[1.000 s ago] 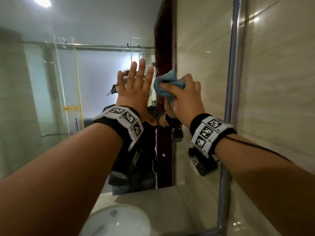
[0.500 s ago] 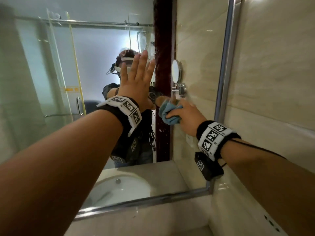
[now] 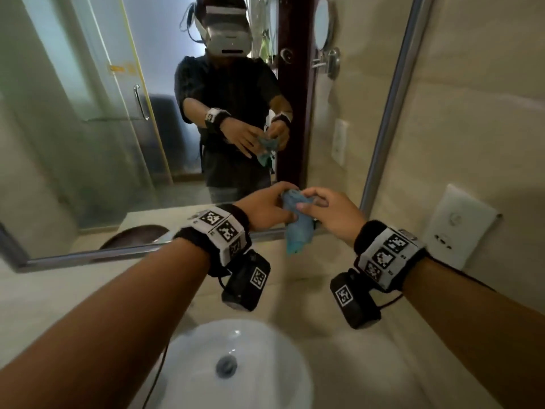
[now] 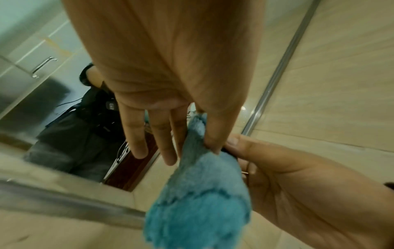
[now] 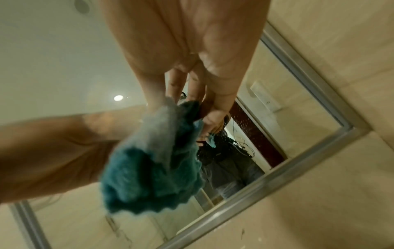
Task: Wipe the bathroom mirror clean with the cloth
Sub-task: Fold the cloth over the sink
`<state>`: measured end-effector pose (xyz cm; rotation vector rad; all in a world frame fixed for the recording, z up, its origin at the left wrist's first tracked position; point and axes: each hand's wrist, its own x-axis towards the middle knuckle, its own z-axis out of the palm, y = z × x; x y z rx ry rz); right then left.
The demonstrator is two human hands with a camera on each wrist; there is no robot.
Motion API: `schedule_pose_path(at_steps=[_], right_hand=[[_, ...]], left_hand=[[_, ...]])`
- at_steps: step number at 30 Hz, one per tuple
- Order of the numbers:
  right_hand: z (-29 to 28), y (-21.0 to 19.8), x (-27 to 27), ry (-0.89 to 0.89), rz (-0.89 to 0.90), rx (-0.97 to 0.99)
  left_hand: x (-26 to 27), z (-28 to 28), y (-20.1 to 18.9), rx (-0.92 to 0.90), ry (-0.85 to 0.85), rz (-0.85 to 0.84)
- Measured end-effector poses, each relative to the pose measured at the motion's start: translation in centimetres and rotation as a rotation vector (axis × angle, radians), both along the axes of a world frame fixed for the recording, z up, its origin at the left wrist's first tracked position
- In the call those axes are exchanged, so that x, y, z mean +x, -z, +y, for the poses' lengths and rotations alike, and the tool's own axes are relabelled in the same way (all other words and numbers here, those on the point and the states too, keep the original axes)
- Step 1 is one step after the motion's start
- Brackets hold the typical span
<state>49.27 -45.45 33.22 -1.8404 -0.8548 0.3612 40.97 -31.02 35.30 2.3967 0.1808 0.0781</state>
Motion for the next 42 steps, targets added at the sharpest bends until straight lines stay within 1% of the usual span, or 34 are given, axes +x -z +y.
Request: schedule_pose_path(at_steps=[2, 4, 6, 8, 11, 15, 16, 18, 20, 24, 26, 28, 31, 33, 36, 39, 42], right_hand=[[-0.4, 1.1, -1.4, -0.069, 0.105, 0.026], [-0.9, 2.2, -2.4, -0.107, 0.088, 0.005], [-1.5, 2.9, -3.6, -0.125, 0.019, -0.007], [-1.9, 3.5, -4.5, -0.137, -0.037, -0.014], [-2.3, 4.5, -5.7, -0.136, -0.053, -0.019], [-3.3, 6.3, -7.5, -0.084, -0.188, -0.025], [-3.4, 6.8, -7.7, -0.074, -0.189, -0.014], [-3.3, 8.0, -8.1, -0.072, -0.112, -0.014], [-3.2, 9.0, -8.8, -0.080, -0.031, -0.072], [-2.9, 9.6, -11.3, -0.170, 0.050, -0.144], [-2.6, 9.4, -12.4, -0.244, 0.107, -0.144], [-2.4, 9.2, -13.2, -0.308, 0.141, -0.120], [-1.8, 8.9, -14.2, -0.406, 0.152, -0.115], [-1.1, 8.9, -14.8, -0.425, 0.070, -0.164], [0.4, 9.3, -15.7, -0.367, -0.130, -0.211], [1.6, 9.7, -16.5, -0.249, -0.165, -0.247], [3.1, 9.9, -18.0, -0.199, -0.211, -0.262]], left_hand=[[-1.6, 0.0, 1.9, -0.047, -0.047, -0.043], [-3.3, 0.0, 3.4, -0.129, -0.078, -0.046], [-5.1, -0.6, 4.4, -0.188, -0.093, -0.044], [-6.6, -1.2, 5.2, -0.176, -0.125, -0.068], [-8.7, -2.1, 6.1, -0.165, -0.188, -0.089], [-11.3, -3.9, 7.7, -0.054, -0.293, -0.065], [-12.0, -4.2, 8.2, -0.040, -0.325, -0.057], [-13.7, -4.8, 9.2, -0.001, -0.368, -0.045], [-15.4, -4.9, 10.2, 0.045, -0.380, -0.044], [-17.6, -4.1, 10.8, 0.101, -0.462, -0.063], [-17.9, -3.9, 10.5, 0.055, -0.496, -0.072], [-18.2, -3.9, 10.3, -0.004, -0.489, -0.063], [-18.8, -3.5, 10.5, 0.015, -0.458, -0.050], [-19.6, -2.6, 10.5, 0.002, -0.443, -0.055], [-21.6, -0.4, 10.2, 0.012, -0.438, -0.024], [-23.9, 2.2, 10.4, 0.057, -0.397, 0.006], [-25.9, 4.3, 10.8, -0.002, -0.336, 0.013]])
